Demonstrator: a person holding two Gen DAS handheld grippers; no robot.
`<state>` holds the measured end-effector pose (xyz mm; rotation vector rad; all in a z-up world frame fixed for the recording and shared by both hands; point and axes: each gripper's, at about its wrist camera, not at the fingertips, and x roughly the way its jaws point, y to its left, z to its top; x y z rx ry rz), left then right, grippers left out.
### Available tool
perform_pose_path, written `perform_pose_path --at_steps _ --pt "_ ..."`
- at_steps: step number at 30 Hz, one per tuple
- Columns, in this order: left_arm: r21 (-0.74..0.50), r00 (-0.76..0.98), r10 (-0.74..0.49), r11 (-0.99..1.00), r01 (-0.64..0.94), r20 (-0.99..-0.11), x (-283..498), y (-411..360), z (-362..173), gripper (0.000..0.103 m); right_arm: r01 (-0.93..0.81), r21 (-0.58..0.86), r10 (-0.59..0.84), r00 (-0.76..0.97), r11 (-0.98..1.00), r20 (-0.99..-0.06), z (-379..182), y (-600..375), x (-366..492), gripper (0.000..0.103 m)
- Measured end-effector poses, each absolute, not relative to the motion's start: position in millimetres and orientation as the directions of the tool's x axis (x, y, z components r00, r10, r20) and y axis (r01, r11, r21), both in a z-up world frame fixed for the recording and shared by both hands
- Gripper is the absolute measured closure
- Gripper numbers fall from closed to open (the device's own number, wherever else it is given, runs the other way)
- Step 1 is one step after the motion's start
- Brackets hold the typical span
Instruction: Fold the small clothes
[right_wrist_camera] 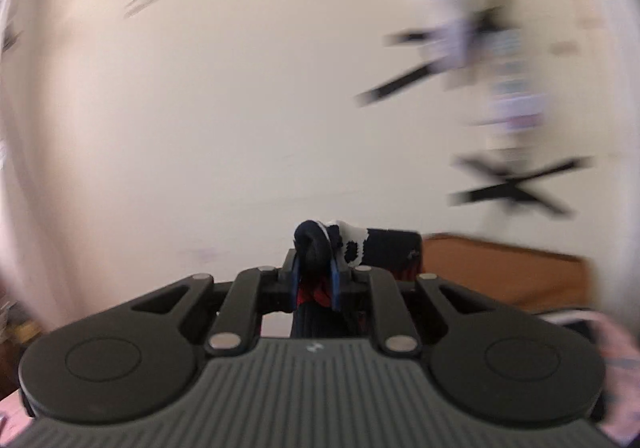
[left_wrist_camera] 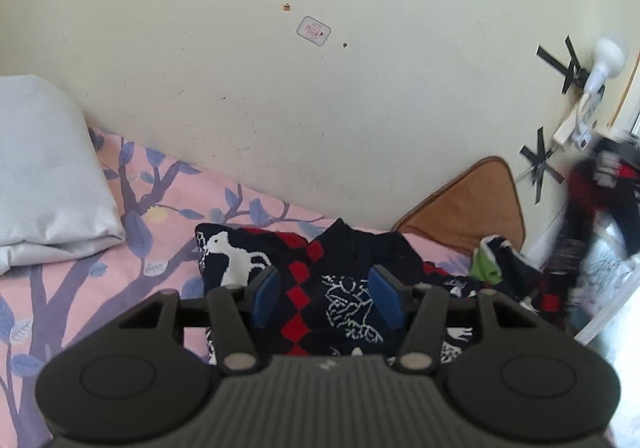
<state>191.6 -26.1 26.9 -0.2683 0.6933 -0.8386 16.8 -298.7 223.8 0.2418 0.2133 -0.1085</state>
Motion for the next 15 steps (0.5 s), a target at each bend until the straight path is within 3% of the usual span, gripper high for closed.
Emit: perform_pose_path --at_steps 4,6,7,9,13,15 --pt "-0.477 0.45 -0.762 0.645 0.597 -0.467 195.0 -26.5 22.0 0.046 -0.098 0.252 0.192 0.904 0.963 -0.382 191.9 -251.3 99.4 0.074" --pt "-0.474 0.439 -0.753 0.653 0.59 -0.491 196.9 -28.7 17.5 0.045 -0.108 0.276 0.205 0.913 0.955 -0.353 189.1 -258.6 102.6 0.067" --pt "-0.482 0.431 -0.756 0.65 0.588 -0.492 197.9 -29.4 14.9 0.043 -0.097 0.296 0.197 0.924 0.95 -0.328 189.9 -268.1 95.5 0.059" --pt "-0.493 0.414 -0.765 0.638 0.591 -0.493 198.9 -31.7 11.3 0.04 -0.026 0.312 0.125 0.945 0.95 -0.303 185.8 -297.9 74.7 0.055" --pt "-0.476 0.412 -0.745 0.658 0.584 -0.525 199.6 -40.4 3.1 0.043 0.245 0.242 -0.12 0.891 0.939 -0.438 147.0 -352.6 54.1 0.055" --pt "-0.456 0.414 -0.73 0.672 0.584 -0.544 198.1 -44.2 -0.2 0.043 0.335 0.24 -0.175 0.843 0.911 -0.509 116.8 -374.0 51.7 0.049"
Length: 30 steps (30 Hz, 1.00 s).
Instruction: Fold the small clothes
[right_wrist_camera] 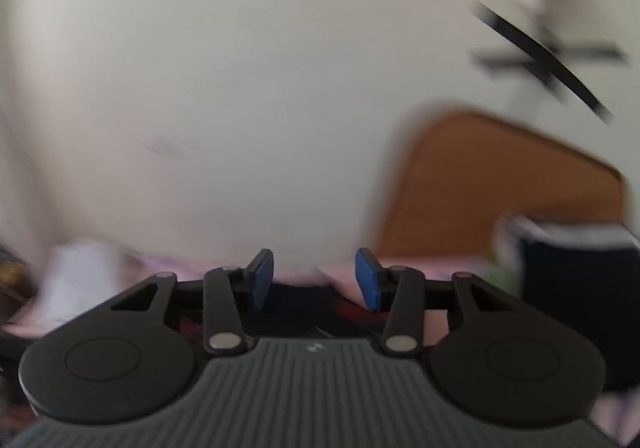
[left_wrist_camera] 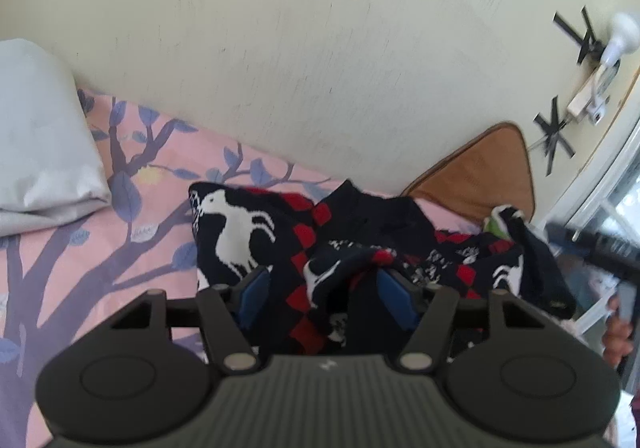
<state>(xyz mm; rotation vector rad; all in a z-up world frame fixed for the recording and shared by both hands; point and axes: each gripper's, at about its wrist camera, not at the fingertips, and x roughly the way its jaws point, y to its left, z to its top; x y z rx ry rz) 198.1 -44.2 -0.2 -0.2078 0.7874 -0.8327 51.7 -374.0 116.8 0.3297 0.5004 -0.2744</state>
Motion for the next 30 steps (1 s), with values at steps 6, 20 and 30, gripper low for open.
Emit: perform_pose_path --at_steps 6,20,30 --pt "-0.419 0.452 -0.739 0.663 0.62 -0.5 184.4 -36.9 17.4 0.039 0.345 0.4 -0.084 0.836 0.849 -0.543 68.7 -380.6 64.3 0.036" --pt "-0.111 0.535 -0.555 0.752 0.65 -0.637 163.4 -76.4 5.5 0.091 0.265 0.311 -0.031 0.804 0.913 -0.594 43.4 -373.3 128.5 0.088" --pt "-0.233 0.538 -0.584 0.779 0.583 -0.607 180.3 -53.4 15.4 0.091 0.304 0.264 -0.14 0.856 0.915 -0.498 66.5 -384.8 53.7 0.033"
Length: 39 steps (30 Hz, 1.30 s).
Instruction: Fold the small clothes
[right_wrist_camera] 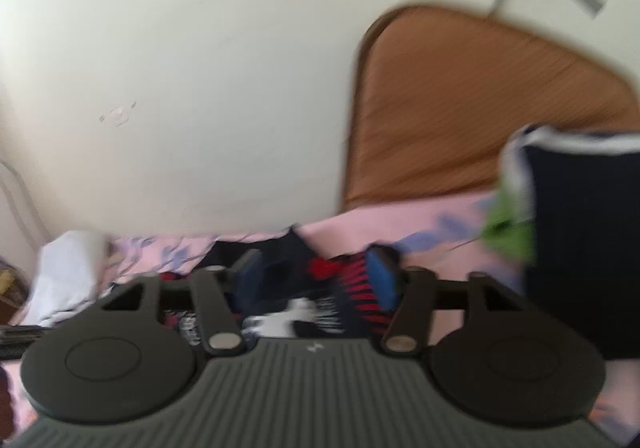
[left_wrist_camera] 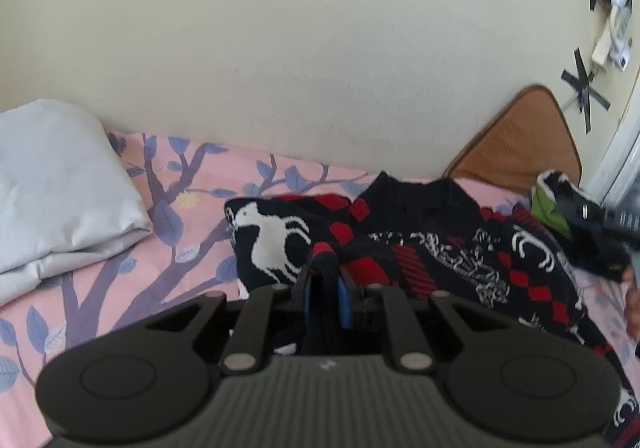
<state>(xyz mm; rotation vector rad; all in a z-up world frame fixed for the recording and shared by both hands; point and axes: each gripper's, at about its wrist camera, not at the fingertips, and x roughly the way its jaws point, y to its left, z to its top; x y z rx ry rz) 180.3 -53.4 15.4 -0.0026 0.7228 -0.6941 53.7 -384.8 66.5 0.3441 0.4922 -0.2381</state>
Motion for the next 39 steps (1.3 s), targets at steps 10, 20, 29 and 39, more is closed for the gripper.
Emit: perform_pose_path --at_steps 10,20,29,39 --pt "-0.269 0.565 -0.562 0.811 0.52 -0.604 195.1 -25.9 22.8 0.092 0.37 -0.109 -0.36 0.725 0.923 -0.588 45.8 -349.4 63.4 0.08" --pt "-0.23 0.538 -0.555 0.8 0.553 -0.634 192.3 -32.2 20.6 0.088 0.331 -0.116 -0.345 0.814 0.937 -0.466 85.5 -302.8 42.8 0.051" --pt "-0.25 0.518 -0.589 0.775 0.581 -0.62 188.0 -32.5 26.2 0.09 0.138 0.257 0.062 0.767 0.956 -0.639 43.5 -262.0 82.9 0.072" --pt "-0.485 0.276 -0.852 0.489 0.725 -0.445 158.6 -48.4 37.7 0.047 0.222 0.348 0.056 0.768 0.911 -0.638 62.1 -291.2 64.6 0.072"
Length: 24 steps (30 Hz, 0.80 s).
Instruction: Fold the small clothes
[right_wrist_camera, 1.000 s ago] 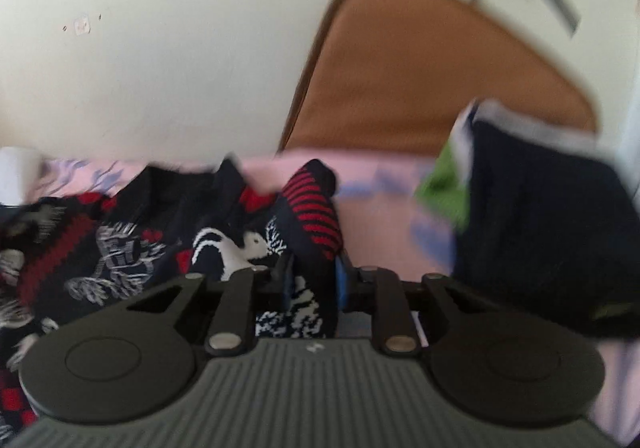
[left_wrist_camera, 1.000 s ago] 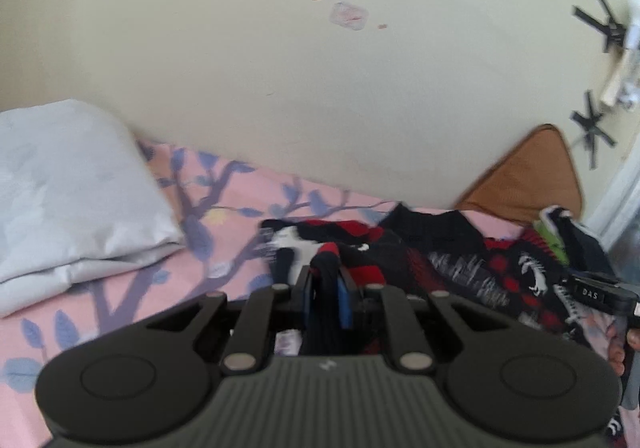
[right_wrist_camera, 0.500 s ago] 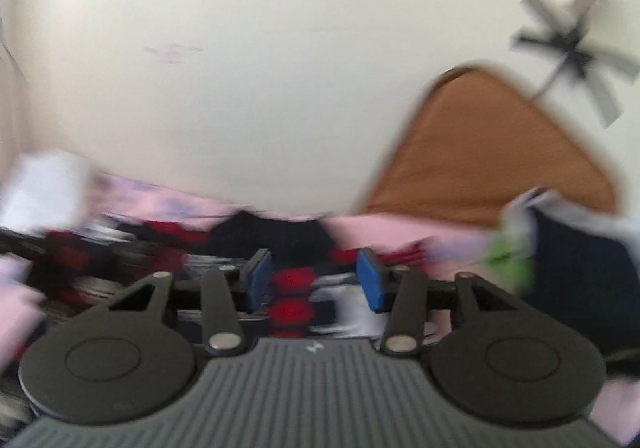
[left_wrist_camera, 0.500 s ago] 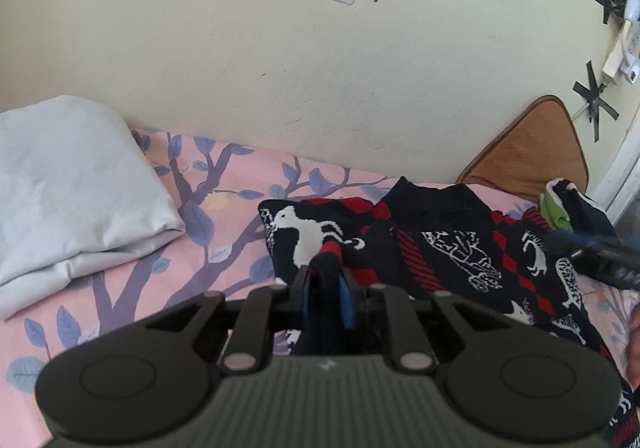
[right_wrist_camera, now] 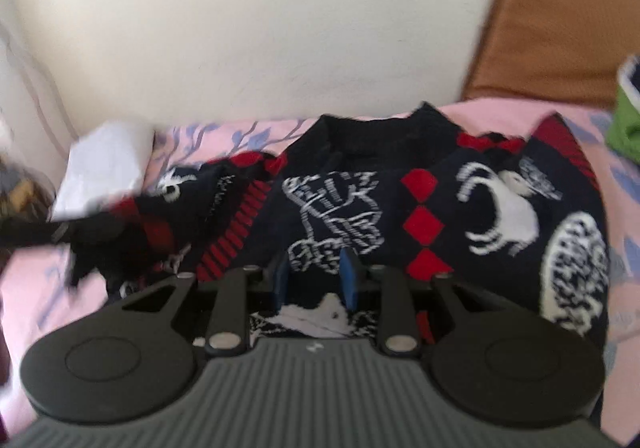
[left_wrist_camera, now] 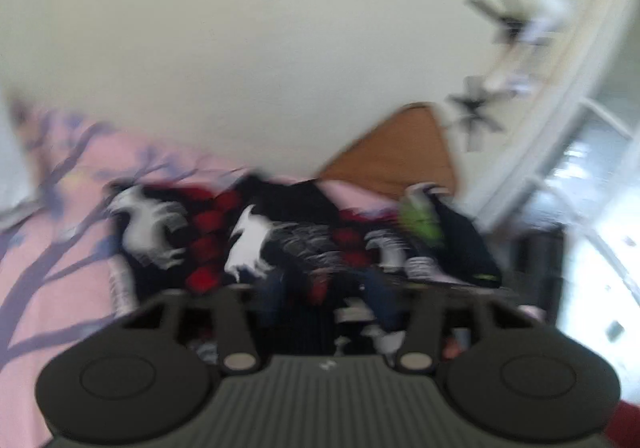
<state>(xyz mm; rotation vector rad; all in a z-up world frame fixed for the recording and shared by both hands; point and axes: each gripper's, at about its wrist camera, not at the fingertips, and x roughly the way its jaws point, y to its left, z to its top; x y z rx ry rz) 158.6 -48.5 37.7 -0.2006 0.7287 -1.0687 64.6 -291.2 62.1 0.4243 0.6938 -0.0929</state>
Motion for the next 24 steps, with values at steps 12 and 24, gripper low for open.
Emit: perform_pose_path --at_steps 12,24 --pt "-0.6 0.448 -0.789 0.612 0.515 -0.42 205.2 7.4 31.7 0.051 0.065 0.408 0.19 0.812 0.911 -0.552 83.3 -252.7 33.1 0.044" --pt "-0.534 0.434 -0.773 0.634 0.559 -0.463 197.4 -8.7 29.6 0.051 -0.095 -0.429 -0.16 0.839 0.898 -0.519 98.3 -179.2 43.1 0.095"
